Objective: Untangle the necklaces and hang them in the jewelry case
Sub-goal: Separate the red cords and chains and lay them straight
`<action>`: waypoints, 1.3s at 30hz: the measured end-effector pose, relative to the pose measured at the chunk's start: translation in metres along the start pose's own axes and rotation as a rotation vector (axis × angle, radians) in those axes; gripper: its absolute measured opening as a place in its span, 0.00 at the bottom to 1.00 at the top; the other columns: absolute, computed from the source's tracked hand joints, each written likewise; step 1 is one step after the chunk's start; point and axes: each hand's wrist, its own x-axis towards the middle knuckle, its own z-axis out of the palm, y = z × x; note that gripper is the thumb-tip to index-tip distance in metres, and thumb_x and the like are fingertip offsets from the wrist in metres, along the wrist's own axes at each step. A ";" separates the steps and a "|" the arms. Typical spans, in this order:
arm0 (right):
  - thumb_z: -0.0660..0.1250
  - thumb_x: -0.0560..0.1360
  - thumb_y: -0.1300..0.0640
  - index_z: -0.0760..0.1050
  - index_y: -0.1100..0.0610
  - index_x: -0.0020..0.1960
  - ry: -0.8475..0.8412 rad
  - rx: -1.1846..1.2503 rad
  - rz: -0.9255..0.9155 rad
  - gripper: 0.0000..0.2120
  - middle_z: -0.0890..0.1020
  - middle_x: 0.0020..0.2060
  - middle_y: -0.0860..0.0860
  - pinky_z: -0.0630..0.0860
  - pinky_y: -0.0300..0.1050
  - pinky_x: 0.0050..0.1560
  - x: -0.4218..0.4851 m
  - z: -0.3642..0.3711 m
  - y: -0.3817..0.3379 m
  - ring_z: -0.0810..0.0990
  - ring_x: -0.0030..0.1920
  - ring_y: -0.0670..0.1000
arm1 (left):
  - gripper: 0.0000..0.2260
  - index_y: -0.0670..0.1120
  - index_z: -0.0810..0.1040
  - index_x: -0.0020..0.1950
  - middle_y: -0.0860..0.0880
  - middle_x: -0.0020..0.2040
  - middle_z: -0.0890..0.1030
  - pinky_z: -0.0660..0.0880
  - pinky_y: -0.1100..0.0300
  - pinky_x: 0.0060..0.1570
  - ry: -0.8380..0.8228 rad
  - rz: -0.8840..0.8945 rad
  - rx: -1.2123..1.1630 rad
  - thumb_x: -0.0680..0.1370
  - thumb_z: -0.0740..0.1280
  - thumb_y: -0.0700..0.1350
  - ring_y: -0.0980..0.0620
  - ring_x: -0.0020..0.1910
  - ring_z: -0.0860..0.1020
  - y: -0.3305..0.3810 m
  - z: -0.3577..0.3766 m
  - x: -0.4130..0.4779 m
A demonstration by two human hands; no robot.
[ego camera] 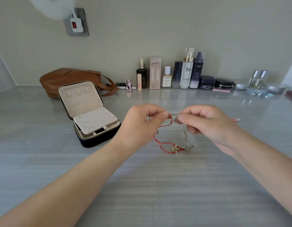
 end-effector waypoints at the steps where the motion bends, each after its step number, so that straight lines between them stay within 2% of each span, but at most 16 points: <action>1: 0.68 0.72 0.59 0.80 0.54 0.35 0.010 -0.029 -0.008 0.07 0.76 0.25 0.48 0.68 0.33 0.32 0.000 0.000 0.000 0.69 0.26 0.43 | 0.08 0.52 0.81 0.39 0.57 0.39 0.81 0.73 0.68 0.43 -0.016 0.000 0.013 0.76 0.66 0.43 0.60 0.42 0.78 -0.001 0.000 0.000; 4: 0.67 0.73 0.60 0.80 0.56 0.36 0.023 -0.005 -0.026 0.07 0.80 0.29 0.50 0.68 0.34 0.31 0.000 0.001 -0.001 0.70 0.26 0.44 | 0.08 0.51 0.81 0.38 0.60 0.37 0.81 0.75 0.60 0.49 -0.049 0.014 0.076 0.76 0.67 0.43 0.59 0.43 0.80 -0.005 0.003 -0.002; 6: 0.66 0.73 0.61 0.79 0.55 0.36 0.083 0.028 -0.029 0.08 0.79 0.27 0.47 0.68 0.33 0.29 0.001 0.000 0.000 0.69 0.25 0.44 | 0.08 0.51 0.81 0.38 0.61 0.33 0.80 0.75 0.66 0.44 -0.009 0.022 0.074 0.76 0.67 0.43 0.61 0.39 0.79 -0.004 0.004 -0.002; 8: 0.66 0.73 0.60 0.79 0.53 0.33 0.149 0.042 -0.034 0.11 0.75 0.24 0.46 0.67 0.35 0.30 0.003 -0.003 0.002 0.68 0.25 0.44 | 0.09 0.51 0.80 0.38 0.60 0.26 0.78 0.72 0.70 0.35 0.086 -0.011 -0.020 0.77 0.65 0.42 0.63 0.31 0.76 -0.003 0.000 0.002; 12: 0.66 0.74 0.58 0.79 0.51 0.30 0.162 0.026 -0.041 0.14 0.68 0.21 0.46 0.65 0.39 0.33 0.004 -0.006 0.002 0.65 0.25 0.44 | 0.10 0.49 0.78 0.39 0.56 0.21 0.68 0.70 0.57 0.37 0.277 -0.100 -0.351 0.79 0.62 0.43 0.55 0.25 0.67 -0.002 -0.017 0.012; 14: 0.66 0.74 0.57 0.79 0.53 0.32 0.160 0.024 -0.033 0.12 0.66 0.20 0.44 0.64 0.39 0.32 0.004 -0.006 0.001 0.64 0.25 0.45 | 0.11 0.46 0.76 0.39 0.55 0.22 0.63 0.72 0.60 0.32 0.333 -0.163 -0.580 0.80 0.60 0.43 0.56 0.23 0.62 0.002 -0.024 0.015; 16: 0.66 0.74 0.55 0.79 0.54 0.33 0.149 -0.024 -0.031 0.12 0.65 0.20 0.44 0.64 0.38 0.32 0.003 -0.007 0.002 0.63 0.24 0.45 | 0.11 0.46 0.75 0.39 0.54 0.22 0.61 0.68 0.65 0.25 0.383 -0.199 -0.710 0.80 0.59 0.43 0.57 0.23 0.59 0.006 -0.030 0.016; 18: 0.67 0.73 0.53 0.79 0.53 0.32 0.113 -0.129 -0.019 0.12 0.66 0.21 0.45 0.65 0.35 0.31 0.003 -0.007 0.004 0.64 0.25 0.45 | 0.11 0.45 0.74 0.40 0.55 0.21 0.62 0.63 0.66 0.23 0.428 -0.177 -0.735 0.81 0.58 0.44 0.57 0.22 0.58 0.007 -0.034 0.017; 22: 0.68 0.73 0.53 0.80 0.54 0.34 -0.010 -0.269 0.030 0.10 0.64 0.16 0.44 0.57 0.32 0.23 0.001 -0.007 0.007 0.60 0.21 0.43 | 0.11 0.45 0.74 0.40 0.54 0.23 0.60 0.57 0.68 0.21 0.435 -0.180 -0.706 0.81 0.58 0.43 0.56 0.21 0.56 -0.001 -0.038 0.021; 25: 0.68 0.73 0.51 0.80 0.55 0.35 -0.033 -0.362 0.026 0.11 0.65 0.16 0.44 0.58 0.35 0.24 0.003 -0.009 0.012 0.60 0.20 0.43 | 0.11 0.46 0.77 0.38 0.54 0.23 0.61 0.55 0.70 0.22 0.310 -0.247 -0.437 0.79 0.60 0.41 0.57 0.20 0.56 -0.009 -0.035 0.023; 28: 0.69 0.71 0.50 0.80 0.55 0.35 -0.034 -0.504 -0.026 0.11 0.70 0.18 0.45 0.61 0.34 0.26 0.005 -0.010 0.016 0.66 0.20 0.42 | 0.08 0.48 0.79 0.38 0.55 0.23 0.71 0.65 0.65 0.26 0.120 -0.210 0.188 0.76 0.64 0.45 0.57 0.23 0.67 -0.015 -0.029 0.018; 30: 0.70 0.71 0.51 0.79 0.53 0.34 -0.050 -0.589 -0.040 0.09 0.74 0.20 0.43 0.62 0.30 0.26 0.004 -0.010 0.016 0.70 0.22 0.39 | 0.07 0.51 0.79 0.42 0.55 0.37 0.80 0.72 0.59 0.41 -0.006 -0.160 0.581 0.75 0.64 0.50 0.52 0.39 0.76 -0.018 -0.019 0.009; 32: 0.70 0.71 0.51 0.78 0.50 0.35 -0.066 -0.641 -0.040 0.07 0.75 0.21 0.37 0.64 0.29 0.25 0.002 -0.009 0.016 0.71 0.23 0.36 | 0.07 0.56 0.79 0.46 0.56 0.52 0.78 0.67 0.55 0.56 -0.058 -0.050 0.824 0.74 0.64 0.55 0.49 0.55 0.72 -0.018 -0.010 0.001; 35: 0.72 0.68 0.49 0.78 0.45 0.34 -0.059 -0.692 -0.056 0.06 0.79 0.30 0.43 0.65 0.36 0.29 0.003 -0.007 0.019 0.71 0.24 0.41 | 0.10 0.58 0.78 0.49 0.57 0.58 0.74 0.59 0.55 0.63 -0.208 0.024 0.810 0.72 0.65 0.60 0.52 0.62 0.66 -0.016 -0.002 -0.004; 37: 0.72 0.68 0.49 0.76 0.44 0.34 -0.112 -0.704 -0.062 0.07 0.77 0.35 0.43 0.64 0.37 0.31 0.003 -0.002 0.021 0.72 0.27 0.40 | 0.13 0.59 0.77 0.50 0.56 0.55 0.75 0.63 0.55 0.61 -0.325 0.004 0.784 0.70 0.66 0.63 0.52 0.60 0.68 -0.017 0.004 -0.005; 39: 0.71 0.70 0.50 0.77 0.44 0.37 -0.162 -0.729 -0.083 0.04 0.76 0.40 0.42 0.64 0.34 0.33 0.003 0.003 0.023 0.71 0.32 0.39 | 0.13 0.56 0.78 0.50 0.55 0.50 0.75 0.66 0.57 0.56 -0.355 -0.024 0.709 0.70 0.67 0.61 0.51 0.57 0.71 -0.018 0.008 -0.006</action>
